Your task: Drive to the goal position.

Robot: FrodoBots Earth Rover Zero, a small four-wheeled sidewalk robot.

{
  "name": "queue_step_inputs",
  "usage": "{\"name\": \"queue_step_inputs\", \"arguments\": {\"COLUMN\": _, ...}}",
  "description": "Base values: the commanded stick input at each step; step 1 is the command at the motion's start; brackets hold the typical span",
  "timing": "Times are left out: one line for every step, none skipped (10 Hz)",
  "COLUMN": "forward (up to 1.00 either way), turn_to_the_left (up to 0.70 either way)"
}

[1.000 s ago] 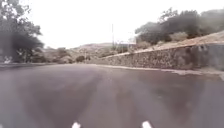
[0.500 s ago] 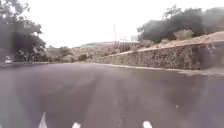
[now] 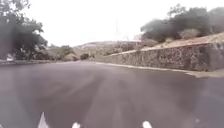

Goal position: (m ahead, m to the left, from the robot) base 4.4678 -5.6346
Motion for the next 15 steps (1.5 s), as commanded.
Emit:
{"name": "queue_step_inputs", "arguments": {"forward": 0.7, "turn_to_the_left": 0.0}}
{"name": "queue_step_inputs", "arguments": {"forward": 0.7, "turn_to_the_left": 0.0}}
{"name": "queue_step_inputs", "arguments": {"forward": 0.7, "turn_to_the_left": 0.0}}
{"name": "queue_step_inputs", "arguments": {"forward": 0.7, "turn_to_the_left": 0.0}}
{"name": "queue_step_inputs", "arguments": {"forward": 0.7, "turn_to_the_left": 0.0}}
{"name": "queue_step_inputs", "arguments": {"forward": 0.7, "turn_to_the_left": 0.0}}
{"name": "queue_step_inputs", "arguments": {"forward": 0.7, "turn_to_the_left": 0.0}}
{"name": "queue_step_inputs", "arguments": {"forward": 0.7, "turn_to_the_left": 0.0}}
{"name": "queue_step_inputs", "arguments": {"forward": 0.7, "turn_to_the_left": 0.0}}
{"name": "queue_step_inputs", "arguments": {"forward": 0.7, "turn_to_the_left": 0.0}}
{"name": "queue_step_inputs", "arguments": {"forward": 0.7, "turn_to_the_left": 0.0}}
{"name": "queue_step_inputs", "arguments": {"forward": 0.7, "turn_to_the_left": 0.0}}
{"name": "queue_step_inputs", "arguments": {"forward": 0.7, "turn_to_the_left": 0.0}}
{"name": "queue_step_inputs", "arguments": {"forward": 0.7, "turn_to_the_left": 0.0}}
{"name": "queue_step_inputs", "arguments": {"forward": 0.7, "turn_to_the_left": 0.0}}
